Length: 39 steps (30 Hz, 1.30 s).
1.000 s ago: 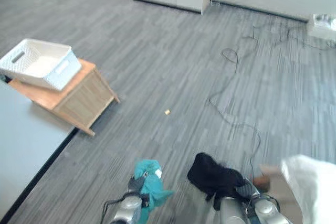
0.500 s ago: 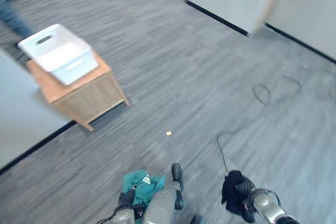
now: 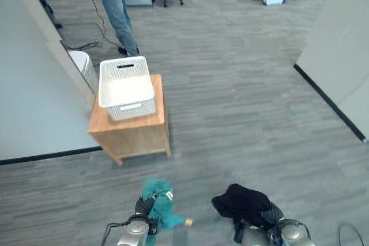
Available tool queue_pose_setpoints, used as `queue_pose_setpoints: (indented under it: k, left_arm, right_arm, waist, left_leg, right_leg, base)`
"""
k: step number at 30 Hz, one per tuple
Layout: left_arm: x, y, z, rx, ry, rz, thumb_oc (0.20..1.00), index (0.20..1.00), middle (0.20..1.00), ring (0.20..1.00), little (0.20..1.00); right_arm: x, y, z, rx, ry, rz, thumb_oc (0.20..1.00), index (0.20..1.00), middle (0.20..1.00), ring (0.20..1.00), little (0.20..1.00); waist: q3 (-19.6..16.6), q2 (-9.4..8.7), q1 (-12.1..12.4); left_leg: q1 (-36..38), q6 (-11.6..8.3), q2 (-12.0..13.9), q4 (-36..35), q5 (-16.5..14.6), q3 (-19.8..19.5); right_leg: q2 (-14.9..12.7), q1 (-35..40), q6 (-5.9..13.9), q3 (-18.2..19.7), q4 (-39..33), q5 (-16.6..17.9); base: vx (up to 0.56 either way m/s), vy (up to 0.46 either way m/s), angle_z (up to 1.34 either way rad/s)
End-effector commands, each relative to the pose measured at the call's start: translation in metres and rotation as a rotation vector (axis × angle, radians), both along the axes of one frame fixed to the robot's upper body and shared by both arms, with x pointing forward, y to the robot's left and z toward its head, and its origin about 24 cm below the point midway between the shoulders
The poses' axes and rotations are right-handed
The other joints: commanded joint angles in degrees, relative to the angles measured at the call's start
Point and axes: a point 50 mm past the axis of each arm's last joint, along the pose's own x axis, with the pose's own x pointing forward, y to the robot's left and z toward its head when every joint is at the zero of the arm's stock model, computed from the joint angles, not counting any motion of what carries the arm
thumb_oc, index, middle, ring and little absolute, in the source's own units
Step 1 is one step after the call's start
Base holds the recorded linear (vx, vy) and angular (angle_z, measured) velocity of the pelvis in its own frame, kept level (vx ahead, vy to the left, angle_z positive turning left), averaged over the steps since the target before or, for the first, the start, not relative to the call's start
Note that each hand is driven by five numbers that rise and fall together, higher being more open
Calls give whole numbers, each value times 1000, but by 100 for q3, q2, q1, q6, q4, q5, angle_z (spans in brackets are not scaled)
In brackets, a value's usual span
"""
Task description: Tidy up the quilt and then pick up the clothes from the bed and put them into the laundry hamper.
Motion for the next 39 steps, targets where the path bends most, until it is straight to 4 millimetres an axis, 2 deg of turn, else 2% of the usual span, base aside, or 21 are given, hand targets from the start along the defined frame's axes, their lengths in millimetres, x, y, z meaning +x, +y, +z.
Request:
queue_pose_setpoints:
  k: [1, 4, 7, 9, 11, 12, 14, 15, 16, 18, 19, 20, 21, 24, 26, 27, 31, 32, 34, 37, 39]
  left_arm:
    - [38, -8, 20, 3, -142, -44, 200, 200, 200, 200, 200]
    - [30, -11, 16, -17, -128, -42, 200, 200, 200, 200, 200]
    - [32, -13, 16, -60, -146, 25, 200, 200, 200, 200, 200]
    - [38, -15, 22, -77, -179, 42, 200, 200, 200, 200, 200]
    - [38, -17, 23, -90, -192, 29, 200, 200, 200, 200, 200]
    - [33, -13, 21, -84, -160, -17, 200, 200, 200, 200, 200]
    - [33, -13, 23, -79, -177, -30, 200, 200, 200, 200, 200]
    - [24, -10, 19, -65, -152, -25, 200, 200, 200, 200, 200]
    - [21, -9, 17, -62, -136, -25, 200, 200, 200, 200, 200]
    - [20, -9, 17, -62, -134, -25, 200, 200, 200, 200, 200]
    - [20, -6, 18, -47, -137, -32, 200, 200, 200, 200, 200]
    - [20, -5, 18, -46, -136, -32, 200, 200, 200, 200, 200]
    - [13, 4, 18, -35, -126, -14, 200, 200, 200, 200, 200]
    - [17, 15, 22, -6, -135, 11, 200, 200, 200, 200, 200]
    - [27, 21, 33, 16, -190, 11, 200, 200, 200, 200, 200]
    - [31, 21, 37, 18, -215, 3, 200, 200, 200, 200, 200]
    - [38, 21, 50, 9, -287, -29, 200, 200, 200, 200, 200]
    - [35, 24, 54, -18, -311, -11, 200, 200, 200, 200, 200]
    - [34, 32, 58, -37, -340, 39, 200, 200, 200, 200, 200]
    - [35, 42, 67, -28, -381, 78, 200, 200, 200, 200, 200]
    - [31, 51, 68, -45, -384, 105, 200, 200, 200, 200, 200]
  right_arm:
    - [43, -10, 26, -15, -156, -11, 200, 200, 200, 200, 200]
    - [36, -8, 22, -26, -126, 28, 200, 200, 200, 200, 200]
    - [52, -6, 31, -46, -170, 80, 200, 200, 200, 200, 200]
    - [64, -4, 39, -75, -210, 121, 200, 200, 200, 200, 200]
    - [69, -4, 41, -94, -212, 140, 200, 200, 200, 200, 200]
    - [92, -49, 57, -159, -166, 64, 200, 200, 200, 200, 200]
    - [75, -38, 46, -133, -167, 88, 200, 200, 200, 200, 200]
    - [61, -24, 34, -112, -149, 96, 200, 200, 200, 200, 200]
    - [59, -23, 32, -115, -144, 79, 200, 200, 200, 200, 200]
    - [58, -23, 31, -115, -144, 79, 200, 200, 200, 200, 200]
    - [60, -22, 33, -116, -161, 63, 200, 200, 200, 200, 200]
    - [59, -22, 33, -116, -160, 63, 200, 200, 200, 200, 200]
    - [53, -17, 28, -95, -144, 52, 200, 200, 200, 200, 200]
    - [49, -6, 25, -45, -142, 40, 200, 200, 200, 200, 200]
    - [55, -1, 31, -20, -179, 49, 200, 200, 200, 200, 200]
    - [56, -2, 32, -25, -185, 46, 200, 200, 200, 200, 200]
    - [58, -6, 39, -22, -227, 17, 200, 200, 200, 200, 200]
    - [60, -13, 42, -41, -243, -7, 200, 200, 200, 200, 200]
    - [66, -24, 52, -59, -294, -51, 200, 200, 200, 200, 200]
    - [72, -45, 74, -82, -404, -124, 200, 200, 200, 200, 200]
    - [80, -59, 92, -103, -496, -173, 200, 200, 200, 200, 200]
  waist:
    - [581, 154, -101]
    - [530, 170, -123]
    - [726, 2, 141]
    - [863, -62, 378]
    - [890, -52, 525]
    - [764, -69, 733]
    - [750, -77, 733]
    - [667, -24, 702]
    - [634, 58, 696]
    - [645, 43, 689]
    - [621, 23, 653]
    - [626, 19, 657]
    - [529, -97, 723]
    - [587, -131, 512]
    - [666, -40, 288]
    - [687, -10, 244]
    - [733, -23, 133]
    - [698, -61, 125]
    - [713, -114, 89]
    - [724, -183, 26]
    - [641, -338, 70]
  left_leg:
    - [-47, -362, -115, -161, 157, -34]
    - [197, -450, 0, 85, 210, -169]
    - [-1340, -696, 149, 3512, 1331, -394]
    - [-1999, -614, 515, 4221, 1424, 142]
    - [-2368, -550, 445, 3845, 1139, 470]
    - [-2540, -486, 295, 3368, 1040, 553]
    - [-2537, -430, 173, 2913, 1001, 621]
    - [-2647, -384, 114, 1556, 1226, 1163]
    - [-2669, -473, 136, 998, 1425, 1614]
    - [-2597, -484, 96, 899, 1459, 1609]
    - [-2633, -464, 303, 788, 1617, 2298]
    - [-2624, -464, 304, 791, 1615, 2301]
    - [-2240, -112, -54, 432, 1378, 2193]
    - [-1615, 212, -350, 33, 1089, 2101]
    - [-1319, 242, -263, -161, 1001, 1904]
    - [-1248, 201, -189, -161, 978, 1802]
    - [-1067, 44, -81, -161, 906, 1399]
    - [-1091, -91, -22, -161, 962, 1193]
    - [-1075, -245, 49, -161, 874, 791]
    - [-991, -430, 292, -161, 763, 248]
    - [-900, -533, 320, -161, 729, 37]
  right_leg:
    - [35, 855, 560, -37, -1156, 749]
    - [171, 1118, 437, 76, -1101, 746]
    - [377, 1897, -36, 137, -1161, 516]
    - [471, 2289, -249, -85, -1161, 159]
    - [485, 2481, -235, -160, -1161, -45]
    - [515, 2624, -215, -267, -1161, -160]
    - [531, 2692, -179, -324, -1161, -210]
    - [779, 2964, -184, -371, -1161, -553]
    - [986, 3194, -183, -498, -1161, -787]
    - [971, 3228, -178, -505, -1161, -811]
    - [1149, 3540, -270, -802, -1161, -943]
    - [1148, 3548, -270, -800, -1161, -944]
    - [1068, 3624, -129, -979, -526, -822]
    - [369, 2901, 552, -1009, 1727, 171]
    - [62, 2053, 573, -684, 2947, 366]
    - [0, 1892, 536, -633, 2977, 300]
    - [-83, 1668, 336, -469, 2002, 32]
    - [-47, 1651, 166, -100, 426, 49]
    - [-122, 1710, 288, 609, -801, 306]
    - [-318, 1513, 450, 1652, -1132, 667]
    - [-322, 1695, 457, 1617, -1111, 526]
  base:
    - [456, -151, 86]
    - [563, -236, 16]
    - [585, -466, 64]
    - [384, -355, -3]
    - [465, -138, 3]
    - [505, -72, 30]
    - [429, -31, 22]
    - [680, -46, 67]
    - [692, -51, 100]
    - [318, -34, 104]
    - [308, -38, 51]
    - [682, 28, 16]
    - [518, 98, 22]
    - [479, 155, 60]
    - [365, 29, 99]
    - [474, -78, 96]
    - [318, -245, 108]
    - [354, -400, 82]
    - [431, -451, 80]
    - [317, -368, 126]
    - [403, -484, 160]
